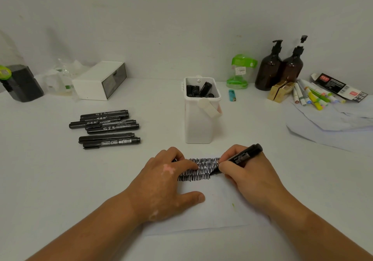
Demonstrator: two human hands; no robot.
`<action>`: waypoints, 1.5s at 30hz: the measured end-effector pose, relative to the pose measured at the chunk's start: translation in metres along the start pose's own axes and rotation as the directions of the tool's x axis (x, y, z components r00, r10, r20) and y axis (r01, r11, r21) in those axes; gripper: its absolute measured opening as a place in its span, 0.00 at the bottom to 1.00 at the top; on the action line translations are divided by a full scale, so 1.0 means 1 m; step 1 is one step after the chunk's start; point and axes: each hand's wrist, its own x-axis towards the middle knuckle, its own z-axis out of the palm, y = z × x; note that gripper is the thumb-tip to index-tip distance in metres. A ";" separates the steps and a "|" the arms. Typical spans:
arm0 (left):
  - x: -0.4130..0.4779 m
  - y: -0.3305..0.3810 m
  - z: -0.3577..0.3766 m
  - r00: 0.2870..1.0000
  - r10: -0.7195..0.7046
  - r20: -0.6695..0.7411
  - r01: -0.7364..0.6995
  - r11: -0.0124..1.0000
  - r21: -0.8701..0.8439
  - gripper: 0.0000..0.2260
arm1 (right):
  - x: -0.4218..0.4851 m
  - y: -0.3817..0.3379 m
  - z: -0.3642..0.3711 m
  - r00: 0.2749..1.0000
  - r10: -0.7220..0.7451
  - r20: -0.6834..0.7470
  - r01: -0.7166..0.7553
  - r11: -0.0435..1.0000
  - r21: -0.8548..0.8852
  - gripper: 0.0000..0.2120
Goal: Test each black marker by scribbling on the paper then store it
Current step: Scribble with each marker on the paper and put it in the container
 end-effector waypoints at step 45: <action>0.008 -0.010 -0.015 0.980 -0.184 -0.077 0.088 0.746 -0.660 0.14 | -0.003 -0.011 -0.016 0.989 -0.129 0.075 0.035 0.688 0.725 0.05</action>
